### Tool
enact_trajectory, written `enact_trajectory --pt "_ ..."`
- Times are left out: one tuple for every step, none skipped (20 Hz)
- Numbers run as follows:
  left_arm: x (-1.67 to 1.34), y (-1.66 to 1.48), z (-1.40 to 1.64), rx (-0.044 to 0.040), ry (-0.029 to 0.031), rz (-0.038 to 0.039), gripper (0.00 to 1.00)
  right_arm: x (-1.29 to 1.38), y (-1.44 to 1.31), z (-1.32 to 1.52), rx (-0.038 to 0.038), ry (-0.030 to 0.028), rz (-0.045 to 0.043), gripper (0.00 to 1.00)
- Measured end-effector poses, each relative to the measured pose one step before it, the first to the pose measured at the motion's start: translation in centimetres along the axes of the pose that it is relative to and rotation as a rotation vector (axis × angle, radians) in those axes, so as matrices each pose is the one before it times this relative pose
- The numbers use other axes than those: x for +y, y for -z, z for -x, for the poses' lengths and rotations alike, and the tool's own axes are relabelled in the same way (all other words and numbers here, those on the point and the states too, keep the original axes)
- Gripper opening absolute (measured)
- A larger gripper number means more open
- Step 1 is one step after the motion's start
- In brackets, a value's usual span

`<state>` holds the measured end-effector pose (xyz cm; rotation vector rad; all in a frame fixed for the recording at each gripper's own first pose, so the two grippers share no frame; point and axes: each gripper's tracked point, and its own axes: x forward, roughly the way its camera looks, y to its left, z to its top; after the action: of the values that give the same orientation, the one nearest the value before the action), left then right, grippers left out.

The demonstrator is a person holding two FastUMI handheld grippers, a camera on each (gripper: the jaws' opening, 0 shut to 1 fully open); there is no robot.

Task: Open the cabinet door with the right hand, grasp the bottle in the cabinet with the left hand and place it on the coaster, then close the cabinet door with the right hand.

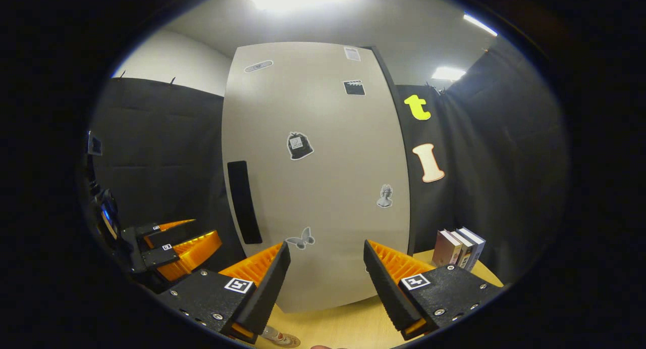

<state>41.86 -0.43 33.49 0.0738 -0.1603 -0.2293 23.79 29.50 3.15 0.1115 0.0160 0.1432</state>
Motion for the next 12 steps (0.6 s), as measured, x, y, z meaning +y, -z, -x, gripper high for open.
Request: enact_trajectory --pt "0.312 0.097 -0.050 0.00623 -0.01781 0.00533 0.79 0.004 0.077 -0.051 0.00407 -0.00763 0.00577 0.91" --pt "0.602 0.063 -0.201 0.00015 -0.04683 0.01469 0.79 0.029 -0.020 0.066 0.00267 -0.00400 0.00855 0.91" --pt "-0.271 0.282 -0.396 0.00756 -0.01364 0.01630 0.80 -0.110 -0.040 -0.014 0.00158 0.00040 0.01006 0.91" --pt "-0.348 0.044 -0.117 0.00660 0.01333 0.02313 0.80 -0.196 0.034 0.052 0.00400 0.00242 0.00455 0.91" --pt "0.029 -0.085 0.376 0.01112 0.00947 0.01484 0.80 -0.066 0.042 -0.014 0.00211 -0.00054 -0.00491 0.91" --pt "0.346 0.079 0.247 0.01339 -0.01165 -0.00043 0.80 -0.029 0.022 -0.108 -0.00027 0.00090 -0.00875 0.91" --pt "0.167 -0.067 -0.056 0.00272 -0.00783 -0.00761 0.80 -0.109 0.135 -0.205 0.00444 0.00220 -0.00638 0.91" --pt "-0.098 -0.012 -0.142 -0.00135 -0.00158 -0.01369 0.80 -0.361 0.228 -0.114 0.01003 0.00586 -0.00269 0.91" --pt "-0.108 0.330 -0.035 0.00528 0.00160 -0.02345 0.80 -0.223 0.240 -0.066 0.00674 0.00370 -0.00352 0.91" --pt "0.072 -0.072 -0.005 -0.00073 -0.00418 -0.02642 0.80 -0.010 0.111 -0.133 0.00315 0.00356 -0.00418 0.92" --pt "-0.014 0.024 -0.066 -0.00418 -0.00173 -0.01938 0.80 -0.117 0.005 -0.034 0.00378 0.00403 -0.00202 0.92" --pt "-0.189 -0.080 -0.056 -0.00500 0.00670 -0.00520 0.80 -0.187 0.156 0.069 0.00122 0.00485 0.00127 0.92"
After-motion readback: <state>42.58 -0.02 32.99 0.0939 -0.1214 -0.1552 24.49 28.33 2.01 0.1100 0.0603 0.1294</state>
